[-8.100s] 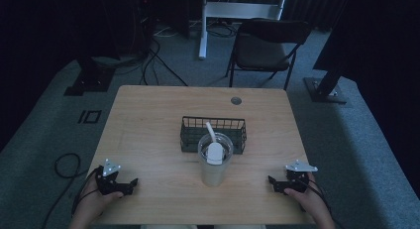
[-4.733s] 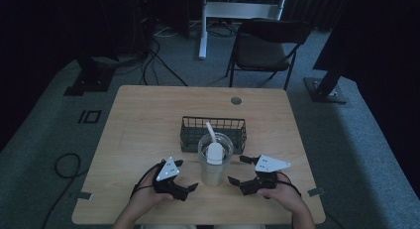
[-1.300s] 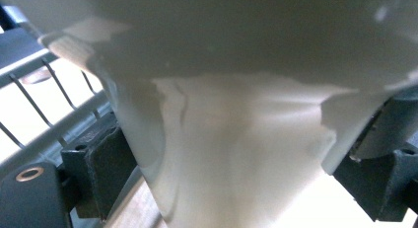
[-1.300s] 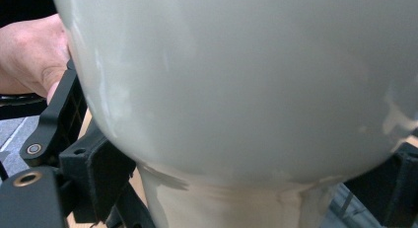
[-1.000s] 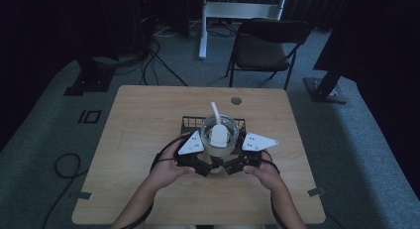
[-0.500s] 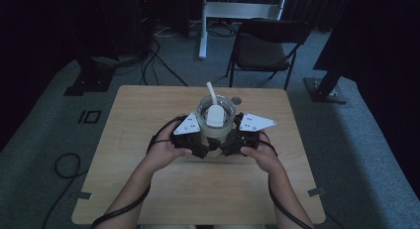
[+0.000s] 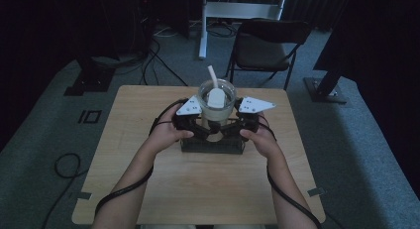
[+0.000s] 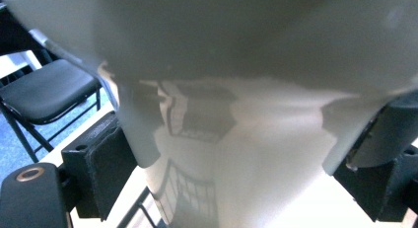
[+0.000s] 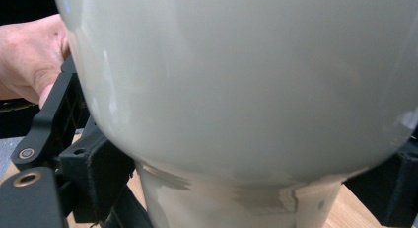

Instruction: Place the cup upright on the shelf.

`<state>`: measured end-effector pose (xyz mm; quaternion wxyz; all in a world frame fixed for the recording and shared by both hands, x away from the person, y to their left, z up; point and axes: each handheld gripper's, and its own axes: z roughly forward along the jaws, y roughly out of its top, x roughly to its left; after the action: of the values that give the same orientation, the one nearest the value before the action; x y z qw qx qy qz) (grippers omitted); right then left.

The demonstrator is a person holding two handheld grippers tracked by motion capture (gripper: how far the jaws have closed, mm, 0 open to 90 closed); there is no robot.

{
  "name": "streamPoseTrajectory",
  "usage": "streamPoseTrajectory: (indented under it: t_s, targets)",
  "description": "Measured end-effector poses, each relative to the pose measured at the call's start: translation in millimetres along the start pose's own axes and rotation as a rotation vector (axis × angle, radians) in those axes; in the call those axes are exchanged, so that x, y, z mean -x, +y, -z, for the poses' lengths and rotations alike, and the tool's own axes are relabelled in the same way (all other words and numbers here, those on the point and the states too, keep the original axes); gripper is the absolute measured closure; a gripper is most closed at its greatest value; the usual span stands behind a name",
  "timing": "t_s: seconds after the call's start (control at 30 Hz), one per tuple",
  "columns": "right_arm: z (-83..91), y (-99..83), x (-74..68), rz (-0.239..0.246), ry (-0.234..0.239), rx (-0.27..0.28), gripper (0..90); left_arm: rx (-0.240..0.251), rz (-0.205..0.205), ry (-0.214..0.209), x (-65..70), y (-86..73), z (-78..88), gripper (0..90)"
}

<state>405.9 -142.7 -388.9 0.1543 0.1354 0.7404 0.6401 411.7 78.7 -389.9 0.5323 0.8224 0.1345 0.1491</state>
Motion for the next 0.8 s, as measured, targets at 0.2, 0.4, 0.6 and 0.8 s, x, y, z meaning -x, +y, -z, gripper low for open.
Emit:
streamPoseTrajectory:
  t_s: [0.2, 0.4, 0.6, 0.8]
  targets:
    - [-9.6, 1.7, 15.0, -0.015, -0.001, -0.022, 8.6, 0.013, 0.038, 0.008, -13.3, -2.5, -6.5, 10.8]
    - [-17.5, -0.4, 24.5, -0.034, -0.008, -0.033, 8.5, 0.004, 0.056, 0.024, -22.1, -6.4, -11.5, 10.7]
    - [-23.1, -8.6, 29.6, -0.047, -0.006, -0.056, 8.5, 0.005, 0.073, 0.027, -24.6, -17.0, -17.1, 10.8]
    - [-24.9, -20.2, 31.4, -0.061, -0.011, -0.067, 8.5, -0.010, 0.075, 0.037, -24.4, -26.5, -24.3, 10.8]
